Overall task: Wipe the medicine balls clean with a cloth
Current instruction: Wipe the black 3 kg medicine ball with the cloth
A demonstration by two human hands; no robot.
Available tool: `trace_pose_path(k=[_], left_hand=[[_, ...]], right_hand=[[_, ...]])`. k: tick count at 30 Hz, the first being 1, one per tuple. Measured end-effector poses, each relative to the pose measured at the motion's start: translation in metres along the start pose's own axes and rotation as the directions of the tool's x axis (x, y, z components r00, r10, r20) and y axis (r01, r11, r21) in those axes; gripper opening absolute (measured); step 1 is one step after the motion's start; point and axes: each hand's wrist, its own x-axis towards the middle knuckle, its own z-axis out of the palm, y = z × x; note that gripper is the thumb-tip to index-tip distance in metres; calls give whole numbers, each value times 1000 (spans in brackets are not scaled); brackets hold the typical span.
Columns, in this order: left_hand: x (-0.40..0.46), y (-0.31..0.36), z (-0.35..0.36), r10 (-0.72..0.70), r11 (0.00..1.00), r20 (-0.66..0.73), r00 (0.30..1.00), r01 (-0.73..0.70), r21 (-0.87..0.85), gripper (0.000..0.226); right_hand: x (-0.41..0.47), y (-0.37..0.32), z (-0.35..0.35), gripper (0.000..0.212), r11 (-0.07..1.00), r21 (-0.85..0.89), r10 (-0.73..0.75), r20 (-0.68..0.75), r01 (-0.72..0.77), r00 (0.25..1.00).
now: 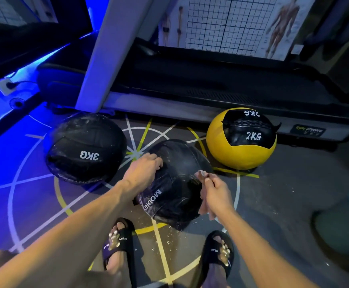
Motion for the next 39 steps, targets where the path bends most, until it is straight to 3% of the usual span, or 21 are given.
trace_pose_path(k=[5, 11, 14, 18, 20, 23, 26, 29, 33, 37, 39], left_hand=[[12, 39, -23, 153, 967, 180, 972, -185, 173, 16], [20, 72, -40, 151, 984, 68, 986, -157, 82, 14], [13, 60, -31, 72, 997, 90, 993, -72, 5, 14], [-10, 30, 3, -119, 977, 134, 984, 140, -160, 14], [-21, 18, 12, -205, 923, 57, 977, 212, -321, 14], [-57, -5, 18, -308, 747, 65, 949, 284, -601, 22], [-98, -33, 31, -372, 712, 90, 924, 346, -611, 30], [-122, -45, 41, -398, 653, 143, 906, 389, -650, 33], [-130, -45, 40, -313, 571, 230, 922, 375, -730, 40], [-126, -43, 40, -268, 647, 221, 938, 345, -680, 44], [-121, -39, 40, -273, 682, 208, 939, 342, -647, 46]], right_hand=[[-14, 8, 6, 25, 999, -19, -35, -51, 34, 998], [-2, 4, -21, 29, 996, 32, -86, -63, 88, 994], [-3, 7, -17, 25, 995, -40, -89, 27, 90, 996], [-34, 15, 3, 28, 976, -143, -137, 191, 165, 972], [-35, 18, 9, 30, 954, -211, -174, 184, 212, 967], [-33, 19, 21, 32, 941, -241, -193, 190, 236, 963], [-34, 10, 33, 32, 925, -264, -221, 214, 275, 951], [-34, 1, 43, 30, 936, -218, -228, 217, 275, 949], [-42, -29, 50, 25, 975, 36, -222, 205, 219, 953], [-48, -53, 46, 26, 936, 347, -212, 403, 65, 890], [-44, -49, 48, 24, 970, 227, -172, 391, 86, 904]])
